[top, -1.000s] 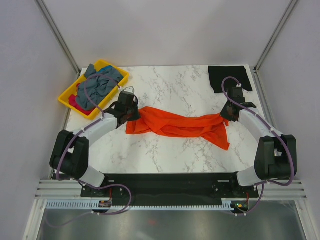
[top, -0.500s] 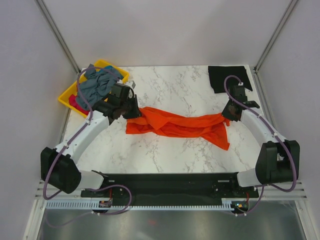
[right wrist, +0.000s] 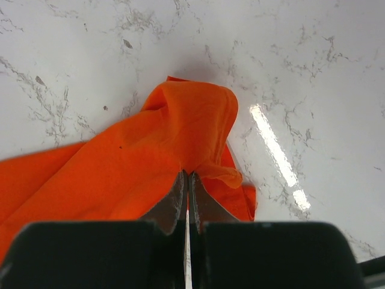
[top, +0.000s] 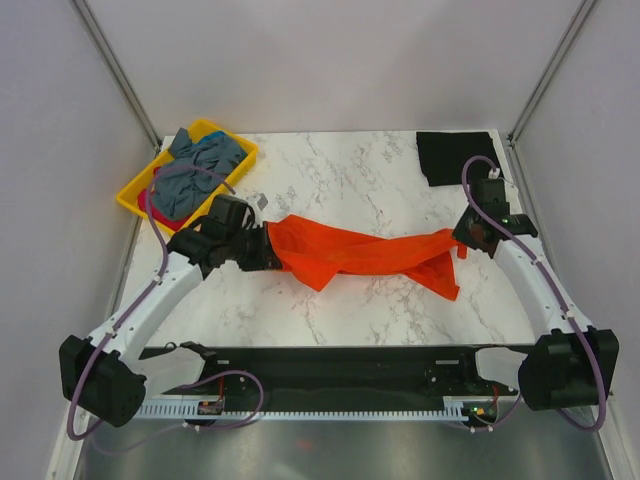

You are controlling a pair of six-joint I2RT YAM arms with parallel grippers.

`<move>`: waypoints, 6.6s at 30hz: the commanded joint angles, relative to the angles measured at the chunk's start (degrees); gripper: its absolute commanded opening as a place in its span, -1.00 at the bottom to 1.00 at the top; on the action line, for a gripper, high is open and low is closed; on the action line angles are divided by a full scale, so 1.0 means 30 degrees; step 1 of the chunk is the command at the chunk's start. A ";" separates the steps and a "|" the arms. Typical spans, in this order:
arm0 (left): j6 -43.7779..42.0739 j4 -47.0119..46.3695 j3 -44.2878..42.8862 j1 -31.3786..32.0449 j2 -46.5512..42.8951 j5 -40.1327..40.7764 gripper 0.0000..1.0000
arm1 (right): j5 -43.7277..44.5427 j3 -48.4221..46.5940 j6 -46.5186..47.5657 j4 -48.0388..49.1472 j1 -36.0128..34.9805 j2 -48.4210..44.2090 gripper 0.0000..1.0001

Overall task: Fold and stack the t-shirts
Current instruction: Flatten the tshirt out

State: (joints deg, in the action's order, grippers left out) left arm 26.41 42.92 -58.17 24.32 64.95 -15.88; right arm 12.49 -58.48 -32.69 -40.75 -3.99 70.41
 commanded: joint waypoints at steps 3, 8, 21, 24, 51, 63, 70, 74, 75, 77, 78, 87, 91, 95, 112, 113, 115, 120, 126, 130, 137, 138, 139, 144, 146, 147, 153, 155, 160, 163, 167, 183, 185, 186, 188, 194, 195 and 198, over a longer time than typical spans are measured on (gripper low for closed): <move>0.1535 -0.0768 0.3888 0.0127 -0.0232 -0.1855 -0.95 | -0.0473 0.2614 0.0143 0.0341 0.0070 -0.0209 -1.00; 0.2123 -0.1444 0.5445 0.0389 -0.0293 -0.0803 -0.95 | -0.0441 0.4344 0.0261 0.0635 0.0041 -0.0413 -1.00; 0.0658 0.1311 -0.0324 0.1153 0.2077 0.5232 -0.17 | -0.2080 0.4580 0.0115 0.1161 0.0041 -0.0619 -0.96; 0.0453 0.0754 -0.0677 0.0889 0.4535 0.5234 -0.24 | -0.2434 0.4551 0.0056 0.1455 0.0070 -0.0678 -0.97; -0.0602 0.0197 -0.4382 -0.0194 1.0379 0.8369 -0.20 | -0.2024 0.5401 -0.0002 0.3447 0.0041 -0.0034 -0.96; 0.1389 -0.5453 0.2309 -0.4150 0.8173 0.0050 -0.22 | -0.2873 0.5167 0.0144 0.3682 0.0070 -0.0384 -0.95; 0.2502 -0.7387 0.3217 -0.4150 0.9023 0.0401 -0.17 | -0.3168 0.5284 0.0056 0.3740 0.0041 -0.0766 -0.95; 0.2826 -0.8326 0.3775 -0.4150 0.9404 0.0195 -0.15 | -0.3080 0.5313 0.0173 0.3711 0.0070 -0.0707 -0.94; 0.2884 -0.8387 0.3863 -0.4150 0.9492 0.0166 -0.15 | -0.3080 0.5313 0.0173 0.3711 0.0041 -0.0678 -0.95; 0.2914 -0.8504 0.3893 -0.4150 0.9697 0.0137 -0.17 | -0.3051 0.5284 0.0173 0.3711 0.0070 -0.0619 -0.95; 0.2943 -0.8476 0.3893 -0.4150 0.9814 0.0166 -0.18 | -0.3079 0.5284 0.0173 0.3711 0.0070 -0.0590 -0.95; 0.2681 -0.6457 0.3308 -0.4150 0.8704 0.1687 -0.27 | -0.2933 0.5284 0.0056 0.3418 0.0041 -0.0707 -0.89; 0.2475 -0.6278 0.3248 -0.4121 0.7504 0.2071 -0.30 | -0.2816 0.5284 -0.0003 0.3418 0.0070 -0.0649 -0.88; 0.2066 -0.6745 0.3189 -0.3946 0.7121 0.1339 -0.55 | -0.2816 0.5342 -0.0091 0.3418 0.0070 -0.0619 -0.88; 0.1362 -0.2442 0.0291 -0.2159 0.4901 0.4005 -0.95 | -0.2585 0.4845 -0.1084 0.1286 0.0041 -0.0150 -0.50; 0.1274 -0.2324 -0.0001 -0.2187 0.4575 0.3830 -0.95 | -0.2234 0.4583 -0.1435 0.0873 0.0041 -0.0121 -0.42; 0.1128 -0.2090 -0.0266 -0.2158 0.3610 0.3071 -0.95 | -0.1241 0.4231 -0.2490 -0.0382 0.0041 0.0054 -0.38; 0.0017 -0.0861 -0.1087 -0.2187 0.2551 0.3269 -0.95 | 0.0260 0.4170 -0.4425 -0.1533 0.0215 -0.0179 -0.24; -0.1362 0.0840 -0.1644 -0.2158 0.1233 0.6546 -0.95 | 0.1254 0.3351 -0.4953 -0.2087 0.0625 0.0375 -0.24; -0.1890 0.1193 -0.2025 -0.2158 0.0822 0.6407 -0.95 | 0.1520 0.3350 -0.5392 -0.2324 0.0977 0.0378 -0.24; -0.2213 0.1076 -0.1820 -0.2187 0.0645 0.5120 -0.95 | 0.1755 0.4139 -0.6679 -0.2413 0.1212 -0.0092 -0.24; -0.2184 0.0843 -0.1762 -0.2158 0.0617 0.4218 -0.95 | 0.1435 0.4344 -0.6827 -0.2325 0.1735 -0.0063 -0.24; -0.2126 0.0638 -0.1472 -0.2158 0.0587 0.3890 -0.95 | 0.1287 0.4723 -0.7032 -0.2237 0.1798 -0.0034 -0.25; -0.1979 0.0110 -0.0971 -0.2158 0.0675 0.2980 -0.95 | 0.0202 0.5751 -0.8261 -0.1476 0.1945 -0.0238 -0.26; -0.2066 0.0050 -0.0854 -0.2158 0.0646 0.2979 -0.95 | 0.0143 0.6249 -0.8644 -0.1358 0.2032 -0.0267 -0.25; -0.2095 0.0021 -0.0824 -0.2187 0.0617 0.2950 -0.95 | 0.0114 0.6454 -0.8819 -0.1038 0.2062 -0.0268 -0.25; -0.2067 -0.0096 -0.0971 -0.2158 0.0529 0.2160 -0.95 | -0.0034 0.7568 -0.9143 0.0456 0.2267 0.0259 -0.24; -0.2154 -0.0097 -0.0971 -0.2158 0.0528 0.2188 -0.95 | 0.0259 0.7773 -0.9260 0.0750 0.2383 0.0493 -0.23; -0.2126 -0.0097 -0.0795 -0.2158 0.0353 0.2422 -0.95 | 0.0523 0.8183 -0.9290 0.1367 0.2472 0.0582 -0.33; -0.1921 -0.0243 -0.0824 -0.2158 0.0207 0.2422 -0.95 | 0.1808 0.8214 -0.9057 0.1426 0.2501 0.0320 -0.62; -0.1101 -0.0418 -0.0795 -0.2187 -0.0319 0.3065 -0.95 | 0.3218 0.8009 -0.8414 0.1717 0.2502 -0.0935 -1.00; 0.3405 -0.0008 -1.3711 -0.2158 -0.2189 -0.0120 -0.95 | -0.0144 -1.3538 -0.1560 -0.6363 0.2473 -0.4308 -1.00; 0.3791 -0.0154 -1.3802 -0.2158 -0.3070 -0.1932 -0.95 | -0.0762 -1.4750 -0.1030 -0.7211 0.2472 -0.5273 -1.00; 0.4025 -0.0155 -1.3542 -0.2158 -0.3742 -0.2175 -0.95 | -0.1171 -1.5683 -0.0854 -0.7536 0.2501 -0.5683 -1.00; 0.4495 -0.0126 -1.3131 -0.2158 -0.5909 -0.1917 -0.95 | -0.1584 -1.6160 -0.0911 -0.7976 0.2501 -0.7001 -1.00; 0.4732 0.2154 -1.4647 -0.2158 -0.8320 -0.0976 -0.95 | -0.2523 -1.7448 -0.1584 -0.8534 0.2502 -0.9086 -1.00; 0.4498 0.2478 -1.5406 -0.2158 -0.8145 -0.1006 -0.95 | -0.2494 -1.7712 -0.1614 -0.8564 0.2502 -0.9086 -1.00; 0.3943 0.2892 -1.6027 -0.2187 -0.7472 -0.0831 -0.95 | -0.2202 -1.7657 -0.1585 -0.8302 0.2502 -0.8648 -1.00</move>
State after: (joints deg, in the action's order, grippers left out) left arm 38.02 47.77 -105.71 17.87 38.30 -18.09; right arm 6.31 -112.36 -37.74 -64.10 3.27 41.15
